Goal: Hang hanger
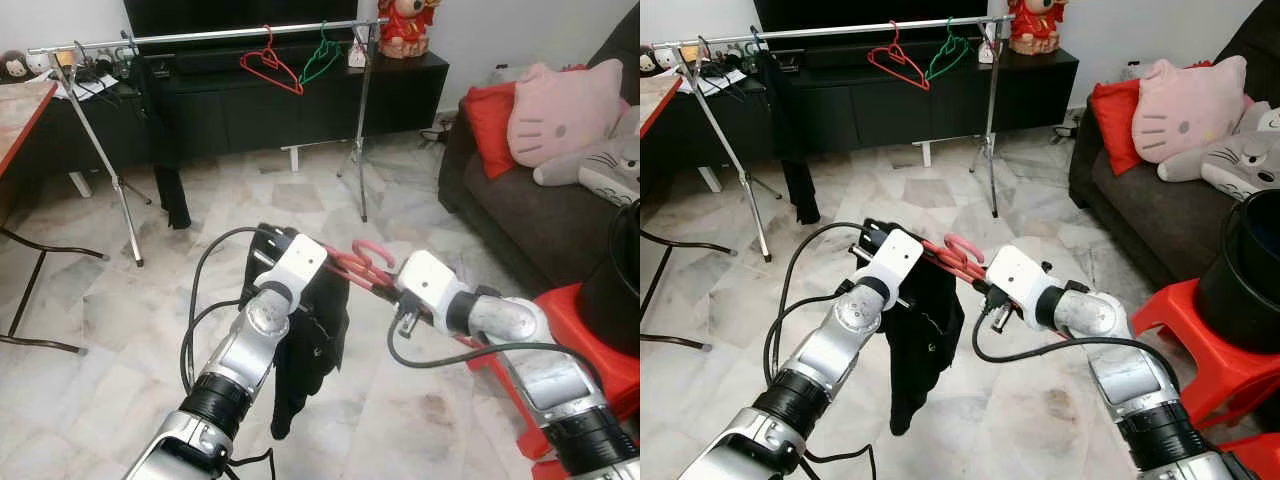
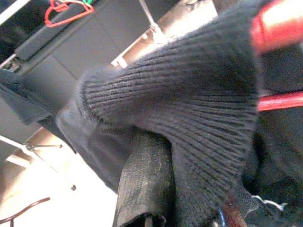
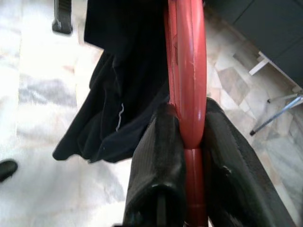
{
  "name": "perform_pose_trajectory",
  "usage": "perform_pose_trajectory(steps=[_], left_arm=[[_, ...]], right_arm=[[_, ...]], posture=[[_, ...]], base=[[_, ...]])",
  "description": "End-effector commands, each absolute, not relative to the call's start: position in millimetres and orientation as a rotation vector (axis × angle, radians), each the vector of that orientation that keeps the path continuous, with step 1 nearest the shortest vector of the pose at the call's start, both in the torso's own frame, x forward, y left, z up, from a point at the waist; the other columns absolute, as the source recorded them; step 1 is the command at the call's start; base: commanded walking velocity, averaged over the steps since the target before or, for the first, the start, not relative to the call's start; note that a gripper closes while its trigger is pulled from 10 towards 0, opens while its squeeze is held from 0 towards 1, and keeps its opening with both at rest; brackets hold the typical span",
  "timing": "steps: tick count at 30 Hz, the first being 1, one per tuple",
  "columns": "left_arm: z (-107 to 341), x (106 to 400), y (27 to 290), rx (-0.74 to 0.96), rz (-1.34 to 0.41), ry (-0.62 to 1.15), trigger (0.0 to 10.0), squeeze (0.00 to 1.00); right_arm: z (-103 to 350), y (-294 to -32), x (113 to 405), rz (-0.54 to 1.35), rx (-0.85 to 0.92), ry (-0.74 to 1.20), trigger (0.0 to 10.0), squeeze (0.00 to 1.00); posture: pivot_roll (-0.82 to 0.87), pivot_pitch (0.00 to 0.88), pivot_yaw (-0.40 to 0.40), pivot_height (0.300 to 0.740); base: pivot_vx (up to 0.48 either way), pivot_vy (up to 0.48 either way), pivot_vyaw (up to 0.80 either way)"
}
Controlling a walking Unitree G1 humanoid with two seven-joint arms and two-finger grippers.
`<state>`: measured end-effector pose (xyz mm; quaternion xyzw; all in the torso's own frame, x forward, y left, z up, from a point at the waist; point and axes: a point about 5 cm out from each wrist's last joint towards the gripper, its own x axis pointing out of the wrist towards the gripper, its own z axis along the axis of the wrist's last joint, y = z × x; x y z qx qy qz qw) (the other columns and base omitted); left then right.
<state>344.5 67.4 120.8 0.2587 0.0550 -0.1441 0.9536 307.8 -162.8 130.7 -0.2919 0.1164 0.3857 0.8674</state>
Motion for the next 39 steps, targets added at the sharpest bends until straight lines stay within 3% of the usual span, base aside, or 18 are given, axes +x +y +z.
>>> perform_pose_trajectory(steps=[1,3,20,27,32,33,34,35,36,37,39], left_arm=[[124.7,343.1,65.8,0.543,-0.304,0.098,0.0,0.0],[122.8,340.7,64.2,0.566,-0.362,0.123,0.0,0.0],[119.5,332.8,75.2,0.642,-0.497,0.221,0.0,0.0],[124.2,343.5,110.8,0.681,-0.414,0.265,0.0,0.0],[129.3,355.2,146.2,0.64,-0.194,0.254,0.0,0.0],[130.8,358.5,164.1,0.602,-0.095,0.245,0.5,0.0],[130.5,359.1,173.7,0.572,-0.051,0.244,2.1,0.0],[130.5,359.1,173.7,0.572,-0.051,0.244,2.1,0.0],[129.3,359.1,182.1,0.54,-0.016,0.249,4.3,0.0],[120.0,356.3,201.7,0.503,0.053,0.274,10.0,0.0],[114.0,354.2,209.2,0.505,0.07,0.29,10.0,0.0]], right_arm=[[133.8,-164.7,308.8,0.823,-0.662,0.231,0.0,0.0],[127.5,-173.0,307.1,0.849,-0.773,0.269,0.0,0.0],[102.2,-213.4,290.6,0.949,-1.022,0.52,0.0,0.0],[95.3,-222.1,276.2,1.04,-1.027,0.613,0.0,0.0],[114.6,-214.5,288.1,0.968,-0.887,0.471,0.0,0.0],[123.1,-214.8,296.3,0.892,-0.822,0.413,0.0,0.0],[126.0,-216.7,301.5,0.833,-0.79,0.392,0.0,0.0],[126.0,-216.7,301.5,0.833,-0.79,0.392,0.0,0.0],[127.4,-219.5,306.7,0.769,-0.765,0.38,0.0,0.0],[122.8,-233.2,321.6,0.531,-0.644,0.401,3.6,0.0],[117.6,-239.6,326.5,0.422,-0.578,0.427,3.6,0.0]], posture=[[-0.06,0.0,-0.02,0.74],[-0.05,0.0,-0.022,0.74],[-0.05,0.0,-0.022,0.74],[-0.05,0.0,-0.023,0.74],[-0.05,0.0,-0.023,0.74],[-0.05,0.0,-0.023,0.74],[-0.06,0.0,-0.025,0.74],[-0.06,0.0,-0.025,0.74],[-0.06,0.0,-0.025,0.74],[-0.06,0.0,-0.025,0.74],[-0.06,0.0,-0.025,0.74]], base=[[0.0,0.0,0.0],[0.0,0.0,0.0],[0.0,0.0,0.0],[0.0,0.0,0.0],[0.0,0.0,0.0],[0.0,0.0,0.0],[0.0,0.0,0.0],[0.0,0.0,0.0],[0.0,0.0,0.0],[0.0,0.0,0.0],[0.0,0.0,0.0]])
